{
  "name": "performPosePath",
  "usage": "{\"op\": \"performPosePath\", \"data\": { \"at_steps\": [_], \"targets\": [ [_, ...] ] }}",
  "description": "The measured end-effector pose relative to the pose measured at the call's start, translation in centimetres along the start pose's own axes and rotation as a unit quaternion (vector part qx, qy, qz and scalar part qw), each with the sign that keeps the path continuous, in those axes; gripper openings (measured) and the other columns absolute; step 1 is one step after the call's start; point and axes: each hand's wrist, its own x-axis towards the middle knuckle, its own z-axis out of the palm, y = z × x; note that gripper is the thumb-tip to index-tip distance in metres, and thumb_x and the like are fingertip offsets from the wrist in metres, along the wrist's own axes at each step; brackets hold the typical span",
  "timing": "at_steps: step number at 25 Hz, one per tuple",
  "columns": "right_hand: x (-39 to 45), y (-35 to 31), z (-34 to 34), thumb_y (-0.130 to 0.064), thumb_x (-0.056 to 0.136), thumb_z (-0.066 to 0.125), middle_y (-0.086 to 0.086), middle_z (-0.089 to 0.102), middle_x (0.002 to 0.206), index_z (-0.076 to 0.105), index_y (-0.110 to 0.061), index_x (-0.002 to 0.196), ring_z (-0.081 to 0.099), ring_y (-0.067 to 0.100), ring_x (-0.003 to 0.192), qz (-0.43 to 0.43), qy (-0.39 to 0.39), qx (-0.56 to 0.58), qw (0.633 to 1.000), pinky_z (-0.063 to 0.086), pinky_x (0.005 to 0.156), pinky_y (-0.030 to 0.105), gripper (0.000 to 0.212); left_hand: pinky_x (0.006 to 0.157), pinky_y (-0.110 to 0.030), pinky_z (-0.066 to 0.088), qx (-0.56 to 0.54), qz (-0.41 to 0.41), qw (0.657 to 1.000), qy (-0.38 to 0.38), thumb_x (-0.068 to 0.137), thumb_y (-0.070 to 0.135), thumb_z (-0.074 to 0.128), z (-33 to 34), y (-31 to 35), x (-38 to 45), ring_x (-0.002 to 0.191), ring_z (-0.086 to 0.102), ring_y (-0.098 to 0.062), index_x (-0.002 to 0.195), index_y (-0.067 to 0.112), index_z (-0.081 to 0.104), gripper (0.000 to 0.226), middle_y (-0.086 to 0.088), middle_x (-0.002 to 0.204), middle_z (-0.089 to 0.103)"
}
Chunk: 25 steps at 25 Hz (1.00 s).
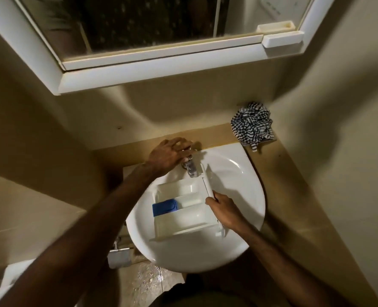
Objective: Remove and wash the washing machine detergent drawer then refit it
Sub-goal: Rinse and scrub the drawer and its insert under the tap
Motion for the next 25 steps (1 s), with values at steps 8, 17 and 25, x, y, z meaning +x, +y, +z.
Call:
{"op": "performPosePath", "data": {
  "at_steps": [8,17,25],
  "targets": [
    [0.8,-0.5,0.6,-0.048,0.083,0.050,-0.006,0.052,0.060,0.048,-0.023,0.070,0.055,0.024,0.069,0.032,0.041,0.037,0.998,0.043,0.069,0.037,0.029,0.093,-0.040,0.050,0.017,-0.026,0.999,0.037,0.107,0.052,0.041,0.5,0.2,3.1,0.136,0.049,-0.023,0.141,0.034,0.061,0.043,-0.001,0.145,0.055],
    [1.1,0.3,0.9,-0.044,0.090,0.048,-0.003,0.063,0.076,0.057,-0.019,0.085,0.064,0.031,0.086,0.019,0.032,0.003,0.999,0.046,0.074,0.039,0.026,0.082,-0.035,0.049,-0.249,-0.252,0.882,0.312,0.103,0.030,0.062,1.7,6.1,-2.1,0.100,0.063,-0.021,0.113,0.025,0.067,0.012,0.002,0.113,0.072],
    [0.9,2.4,2.9,-0.033,0.093,0.052,-0.005,0.062,0.075,0.060,-0.030,0.114,0.064,0.029,0.078,-0.001,0.058,-0.007,0.998,0.051,0.073,0.039,0.023,0.106,-0.033,0.045,-0.316,-0.165,0.934,-0.003,0.104,0.023,0.054,8.3,10.5,-6.9,0.132,0.060,-0.026,0.148,0.022,0.057,0.045,-0.003,0.146,0.064]
  ]
}}
